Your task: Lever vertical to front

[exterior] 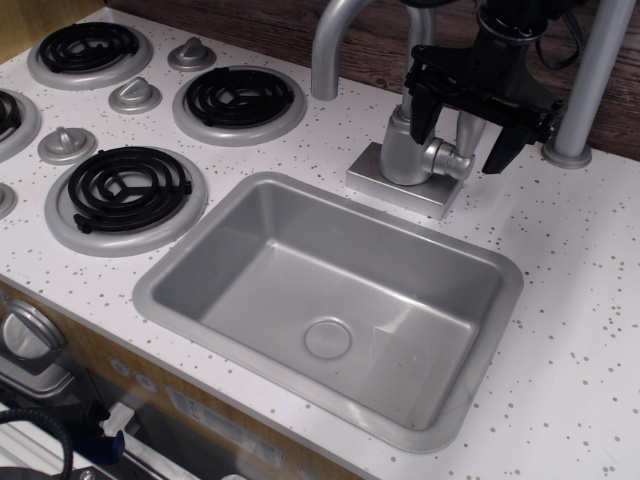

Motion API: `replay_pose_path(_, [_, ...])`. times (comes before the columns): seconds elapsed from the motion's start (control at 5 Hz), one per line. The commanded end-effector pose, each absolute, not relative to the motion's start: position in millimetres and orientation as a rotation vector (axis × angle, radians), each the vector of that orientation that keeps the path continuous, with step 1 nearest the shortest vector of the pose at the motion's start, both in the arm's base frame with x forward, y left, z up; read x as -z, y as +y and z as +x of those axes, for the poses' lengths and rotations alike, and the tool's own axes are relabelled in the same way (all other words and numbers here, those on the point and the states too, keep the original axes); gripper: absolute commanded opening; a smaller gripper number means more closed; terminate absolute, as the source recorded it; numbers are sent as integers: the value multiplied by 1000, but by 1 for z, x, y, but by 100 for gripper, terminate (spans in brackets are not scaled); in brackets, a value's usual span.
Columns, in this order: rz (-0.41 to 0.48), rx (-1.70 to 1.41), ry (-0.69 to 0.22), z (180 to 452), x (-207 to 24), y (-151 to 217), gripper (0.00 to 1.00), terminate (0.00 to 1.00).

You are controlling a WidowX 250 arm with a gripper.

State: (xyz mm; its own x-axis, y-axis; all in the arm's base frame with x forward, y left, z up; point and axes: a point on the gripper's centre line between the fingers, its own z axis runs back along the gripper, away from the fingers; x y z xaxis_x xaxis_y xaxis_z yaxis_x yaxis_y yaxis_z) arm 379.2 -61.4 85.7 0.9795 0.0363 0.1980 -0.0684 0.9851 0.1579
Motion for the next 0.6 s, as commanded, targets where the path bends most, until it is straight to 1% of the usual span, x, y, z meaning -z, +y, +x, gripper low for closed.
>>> replay_pose_path(0.0, [165,-53,-196,379,-86,-61,100,0])
replay_pose_path(0.2, [138,-14,-237,392,-98,-68,100,0])
replay_pose_path(0.4, [158,28,-266,404,-107,-70,100,0])
